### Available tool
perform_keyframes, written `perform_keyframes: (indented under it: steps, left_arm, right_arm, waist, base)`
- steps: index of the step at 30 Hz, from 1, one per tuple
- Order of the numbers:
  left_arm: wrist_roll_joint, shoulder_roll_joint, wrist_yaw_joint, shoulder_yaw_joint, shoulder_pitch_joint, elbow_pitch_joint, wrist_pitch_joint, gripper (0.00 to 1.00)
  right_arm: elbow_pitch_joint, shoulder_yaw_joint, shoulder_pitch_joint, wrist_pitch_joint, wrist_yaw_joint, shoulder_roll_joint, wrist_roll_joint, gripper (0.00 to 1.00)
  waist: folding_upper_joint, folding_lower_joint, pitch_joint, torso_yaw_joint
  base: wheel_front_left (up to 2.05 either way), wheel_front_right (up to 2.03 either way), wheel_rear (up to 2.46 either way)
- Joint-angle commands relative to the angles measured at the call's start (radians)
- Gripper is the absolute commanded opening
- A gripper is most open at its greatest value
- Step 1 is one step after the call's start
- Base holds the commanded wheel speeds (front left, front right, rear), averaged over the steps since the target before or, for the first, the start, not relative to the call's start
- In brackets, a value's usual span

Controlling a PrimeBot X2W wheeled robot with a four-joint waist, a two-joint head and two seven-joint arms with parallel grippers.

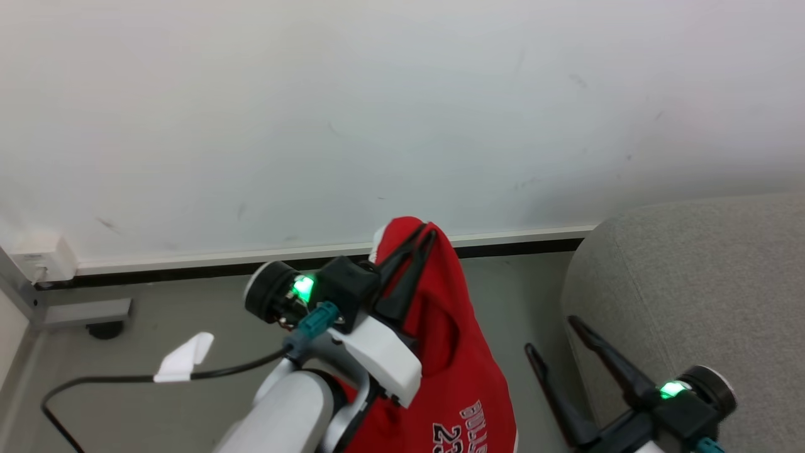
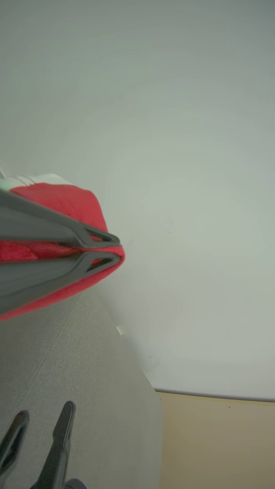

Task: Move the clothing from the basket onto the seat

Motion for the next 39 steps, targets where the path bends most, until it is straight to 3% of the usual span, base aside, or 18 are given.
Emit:
perform_keyframes:
  steps: [1,10,16,17,18,19,20,24,26,27,29,39]
  left_arm:
    - [0.008,-0.003,-0.004,-0.01,0.011,-0.013,0.008,0.0]
    - [-0.006,-0.03,-0.022,-0.079,0.025,-0.043,0.036,0.0]
    - [-0.019,-0.043,-0.027,-0.107,0.029,-0.058,0.045,0.0]
    - [-0.027,-0.047,-0.029,-0.111,0.03,-0.06,0.046,0.0]
    - [-0.027,-0.047,-0.029,-0.111,0.03,-0.06,0.046,0.0]
    - [-0.032,-0.048,-0.029,-0.113,0.03,-0.06,0.047,0.0]
    - [-0.036,-0.049,-0.027,-0.113,0.031,-0.059,0.046,0.0]
    - [-0.044,-0.038,-0.01,-0.096,0.036,-0.041,0.036,0.0]
    - [-0.048,-0.031,-0.005,-0.09,0.044,-0.03,0.034,0.1]
    - [-0.046,-0.025,-0.001,-0.086,0.046,-0.025,0.03,0.3]
    - [-0.046,-0.014,0.008,-0.079,0.057,-0.01,0.024,1.0]
    - [-0.053,0.014,0.011,-0.086,0.138,0.118,-0.06,1.0]
  right_arm:
    - [0.022,0.024,-0.029,0.001,-0.002,0.006,0.004,1.0]
    - [0.25,0.155,-0.173,0.001,-0.002,0.091,-0.056,1.0]
    - [0.419,0.134,-0.229,0.001,-0.002,0.141,-0.086,1.0]
    - [0.488,0.126,-0.24,0.001,-0.002,0.161,-0.091,0.84]
    - [0.488,0.126,-0.24,0.001,-0.002,0.161,-0.091,0.84]
    - [0.514,0.118,-0.246,0.001,-0.002,0.172,-0.074,0.07]
    - [0.544,0.119,-0.25,0.001,-0.002,0.178,-0.058,0.0]
    - [0.576,0.089,-0.268,0.001,-0.002,0.189,-0.012,0.0]
    - [0.578,0.075,-0.265,0.001,-0.002,0.191,0.002,0.0]
    - [0.576,0.065,-0.266,0.001,-0.002,0.189,0.009,0.0]
    - [0.566,0.046,-0.268,0.001,-0.002,0.184,0.022,0.0]
    - [0.519,-0.069,-0.282,0.001,-0.002,0.123,0.037,0.0]
  waist:
    - [-0.0001,0.0001,-0.002,0.008]
    - [-0.0001,0.0001,-0.011,0.037]
    - [-0.0001,0.0001,-0.012,0.052]
    - [-0.0001,0.0001,-0.012,0.057]
    - [-0.0001,0.0001,-0.012,0.057]
    - [-0.0001,0.0001,-0.011,0.06]
    - [-0.0001,0.0001,-0.011,0.062]
    - [-0.0001,0.0001,-0.007,0.063]
    - [-0.0001,0.0001,-0.004,0.06]
    - [-0.0001,0.0001,-0.003,0.058]
    - [-0.0001,0.0001,0.0,0.054]
    - [-0.0001,0.0001,0.01,0.04]
  base:
    - [0.0,0.0,0.0]
    - [0.0,0.0,0.0]
    - [0.0,0.0,0.0]
    - [0.0,0.0,0.0]
    - [0.0,0.0,0.0]
    - [0.0,0.0,0.0]
    - [0.0,0.0,0.0]
    - [0.0,0.0,0.0]
    - [0.0,0.0,0.0]
    - [0.0,0.0,0.0]
    - [0.0,0.0,0.0]
    - [0.0,0.0,0.0]
